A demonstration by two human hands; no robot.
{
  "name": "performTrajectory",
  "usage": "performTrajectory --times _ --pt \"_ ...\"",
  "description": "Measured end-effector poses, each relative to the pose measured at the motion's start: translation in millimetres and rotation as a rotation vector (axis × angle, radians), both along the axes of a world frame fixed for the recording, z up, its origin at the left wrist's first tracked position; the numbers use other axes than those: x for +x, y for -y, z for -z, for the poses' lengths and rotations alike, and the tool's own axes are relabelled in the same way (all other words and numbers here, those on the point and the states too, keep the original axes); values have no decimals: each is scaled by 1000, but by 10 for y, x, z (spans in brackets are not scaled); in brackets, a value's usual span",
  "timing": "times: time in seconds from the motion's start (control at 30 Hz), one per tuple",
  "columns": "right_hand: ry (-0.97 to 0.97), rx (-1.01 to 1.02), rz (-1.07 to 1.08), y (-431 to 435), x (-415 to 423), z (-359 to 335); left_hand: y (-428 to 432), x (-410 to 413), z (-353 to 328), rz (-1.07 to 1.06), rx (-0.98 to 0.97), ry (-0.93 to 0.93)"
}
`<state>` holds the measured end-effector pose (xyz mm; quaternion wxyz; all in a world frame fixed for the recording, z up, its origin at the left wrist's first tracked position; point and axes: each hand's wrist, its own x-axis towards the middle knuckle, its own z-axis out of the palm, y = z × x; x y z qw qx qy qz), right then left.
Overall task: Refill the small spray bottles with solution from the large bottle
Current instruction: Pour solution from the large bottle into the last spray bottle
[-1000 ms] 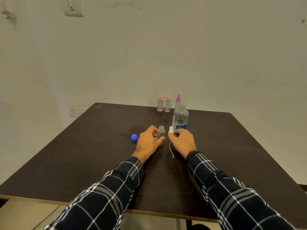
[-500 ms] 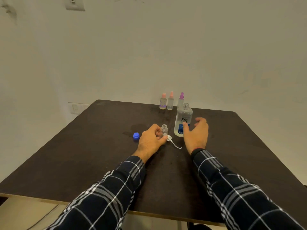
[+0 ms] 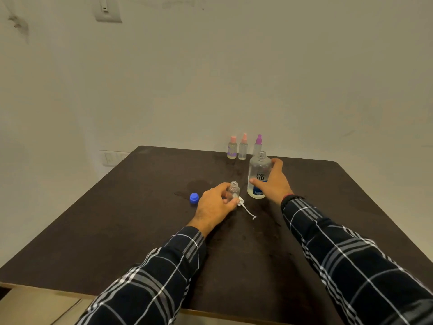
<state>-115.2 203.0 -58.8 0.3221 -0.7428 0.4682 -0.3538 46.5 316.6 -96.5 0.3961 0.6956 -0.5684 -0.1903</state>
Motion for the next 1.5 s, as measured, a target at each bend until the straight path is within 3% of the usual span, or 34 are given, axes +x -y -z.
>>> performTrajectory --times 0.53,1.5 --pt "-499 -399 -67 -198 -97 102 -39 -31 -7 -46 -2 1" --pt "-664 -533 -30 -175 -87 -40 -25 -44 -40 -40 57 14"
